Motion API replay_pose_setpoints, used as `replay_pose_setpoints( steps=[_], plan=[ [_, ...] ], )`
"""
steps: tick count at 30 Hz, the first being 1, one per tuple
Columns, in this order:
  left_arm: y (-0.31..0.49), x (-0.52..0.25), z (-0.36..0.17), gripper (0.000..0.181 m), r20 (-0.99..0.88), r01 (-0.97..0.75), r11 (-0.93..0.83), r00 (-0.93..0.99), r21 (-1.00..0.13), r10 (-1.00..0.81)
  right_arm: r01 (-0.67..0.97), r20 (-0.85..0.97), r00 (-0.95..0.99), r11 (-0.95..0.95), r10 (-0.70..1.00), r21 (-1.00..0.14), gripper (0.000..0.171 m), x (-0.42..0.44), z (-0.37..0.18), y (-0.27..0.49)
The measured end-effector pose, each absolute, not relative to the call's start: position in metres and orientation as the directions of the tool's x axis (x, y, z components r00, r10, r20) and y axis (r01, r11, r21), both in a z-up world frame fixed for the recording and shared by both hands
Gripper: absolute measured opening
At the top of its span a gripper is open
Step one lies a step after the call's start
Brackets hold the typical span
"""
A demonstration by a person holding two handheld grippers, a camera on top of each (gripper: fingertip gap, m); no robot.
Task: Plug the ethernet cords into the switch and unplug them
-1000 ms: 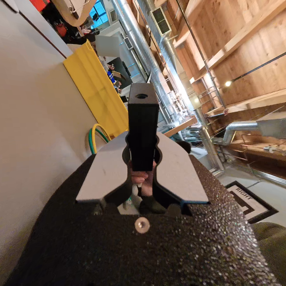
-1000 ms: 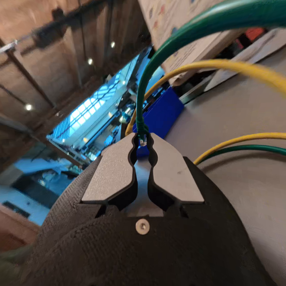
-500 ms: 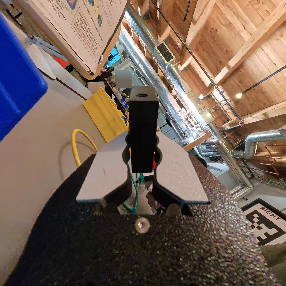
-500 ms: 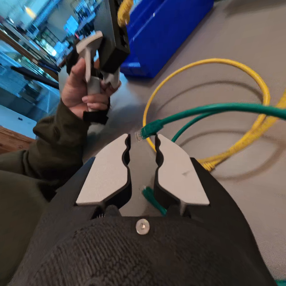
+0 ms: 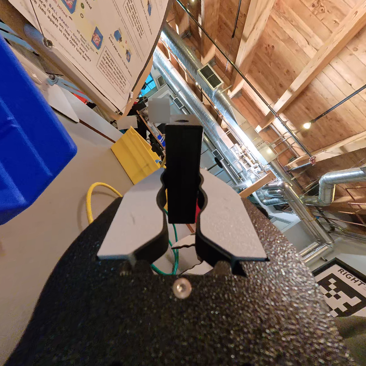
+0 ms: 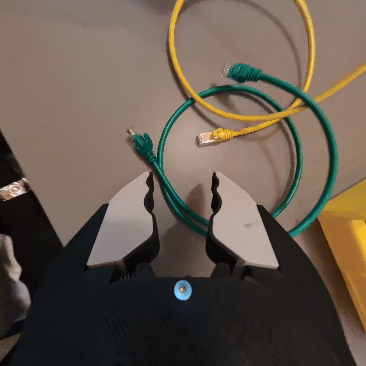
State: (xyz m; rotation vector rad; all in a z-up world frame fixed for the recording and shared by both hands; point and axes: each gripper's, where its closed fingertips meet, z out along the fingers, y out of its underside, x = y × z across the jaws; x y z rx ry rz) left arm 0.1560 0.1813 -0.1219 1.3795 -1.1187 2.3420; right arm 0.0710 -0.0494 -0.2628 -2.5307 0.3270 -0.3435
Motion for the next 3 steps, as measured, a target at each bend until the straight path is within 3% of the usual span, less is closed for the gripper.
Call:
replay_pose_setpoints(
  steps=[2, 3],
  plan=[
    [0.1870, 0.1542, -0.1154, 0.027, 0.809, -0.502, -0.697, -0.555, -0.512, -0.194, -0.162, 0.149, 0.952, -0.852, -0.268, -0.498, 0.040, 0.0680, -0.2785, -0.0522],
    [0.1910, 0.1535, -0.1120, 0.027, 0.803, -0.491, -0.700, -0.561, -0.518, -0.200, -0.167, 0.107, 0.959, -0.831, -0.261, -0.531, 0.034, 0.0648, -0.2772, -0.0467]
  ],
)
